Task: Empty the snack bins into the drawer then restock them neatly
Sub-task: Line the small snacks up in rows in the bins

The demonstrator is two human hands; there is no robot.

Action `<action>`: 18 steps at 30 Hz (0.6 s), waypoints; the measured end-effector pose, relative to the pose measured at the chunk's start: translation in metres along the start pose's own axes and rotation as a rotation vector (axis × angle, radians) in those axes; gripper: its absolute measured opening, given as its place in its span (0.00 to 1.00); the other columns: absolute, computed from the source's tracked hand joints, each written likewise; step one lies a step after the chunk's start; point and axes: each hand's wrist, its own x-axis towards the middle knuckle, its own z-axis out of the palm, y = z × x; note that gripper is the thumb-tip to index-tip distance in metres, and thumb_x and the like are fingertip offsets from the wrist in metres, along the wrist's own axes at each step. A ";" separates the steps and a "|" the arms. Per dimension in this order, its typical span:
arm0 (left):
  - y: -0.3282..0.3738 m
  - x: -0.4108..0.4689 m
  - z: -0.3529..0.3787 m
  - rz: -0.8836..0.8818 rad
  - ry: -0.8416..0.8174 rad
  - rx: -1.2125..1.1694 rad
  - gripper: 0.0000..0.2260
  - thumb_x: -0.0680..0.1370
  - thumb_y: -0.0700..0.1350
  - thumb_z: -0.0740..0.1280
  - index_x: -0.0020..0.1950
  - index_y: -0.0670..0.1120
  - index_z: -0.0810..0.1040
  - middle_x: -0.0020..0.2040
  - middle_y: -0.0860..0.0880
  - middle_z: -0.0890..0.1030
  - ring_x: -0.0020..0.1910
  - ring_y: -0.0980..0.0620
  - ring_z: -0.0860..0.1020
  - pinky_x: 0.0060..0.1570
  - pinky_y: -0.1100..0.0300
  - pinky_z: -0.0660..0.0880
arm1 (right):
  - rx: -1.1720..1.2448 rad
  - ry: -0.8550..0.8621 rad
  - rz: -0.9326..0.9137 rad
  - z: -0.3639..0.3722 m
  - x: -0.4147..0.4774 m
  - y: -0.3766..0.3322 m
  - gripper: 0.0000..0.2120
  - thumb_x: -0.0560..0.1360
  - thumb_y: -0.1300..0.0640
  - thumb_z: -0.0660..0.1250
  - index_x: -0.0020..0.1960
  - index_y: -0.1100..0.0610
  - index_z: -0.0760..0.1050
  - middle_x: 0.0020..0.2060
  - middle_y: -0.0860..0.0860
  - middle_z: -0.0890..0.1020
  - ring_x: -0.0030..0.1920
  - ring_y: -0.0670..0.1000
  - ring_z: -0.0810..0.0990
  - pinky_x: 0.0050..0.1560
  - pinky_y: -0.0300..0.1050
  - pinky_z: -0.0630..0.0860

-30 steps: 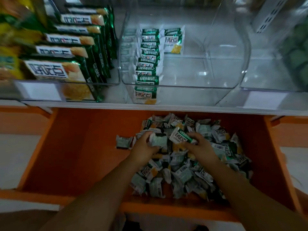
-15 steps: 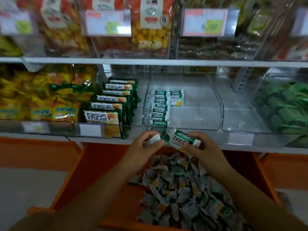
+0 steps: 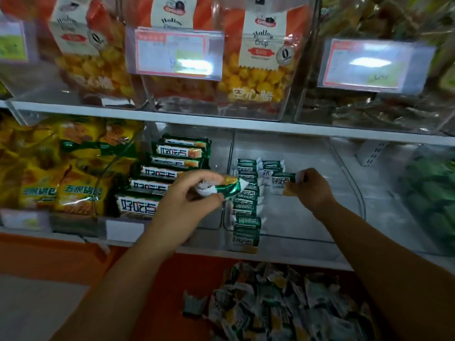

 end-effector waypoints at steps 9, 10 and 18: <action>-0.022 0.017 -0.004 -0.037 0.027 -0.078 0.26 0.74 0.42 0.73 0.62 0.69 0.73 0.60 0.66 0.77 0.58 0.67 0.75 0.54 0.59 0.77 | 0.081 -0.141 0.155 0.029 0.055 0.028 0.10 0.72 0.65 0.73 0.49 0.59 0.74 0.35 0.52 0.76 0.40 0.56 0.77 0.47 0.50 0.76; -0.024 0.018 -0.004 -0.045 0.039 -0.126 0.30 0.73 0.39 0.73 0.66 0.67 0.71 0.60 0.65 0.78 0.55 0.69 0.77 0.49 0.64 0.78 | 0.090 -0.136 0.156 0.032 0.058 0.029 0.14 0.71 0.65 0.74 0.55 0.61 0.74 0.36 0.52 0.76 0.40 0.56 0.77 0.49 0.52 0.78; -0.029 0.017 -0.001 -0.110 0.028 -0.205 0.24 0.71 0.37 0.74 0.60 0.62 0.77 0.60 0.61 0.80 0.55 0.59 0.81 0.48 0.62 0.77 | -0.077 -0.022 0.096 0.037 0.046 0.021 0.31 0.72 0.55 0.75 0.69 0.60 0.65 0.62 0.59 0.75 0.58 0.57 0.76 0.56 0.48 0.74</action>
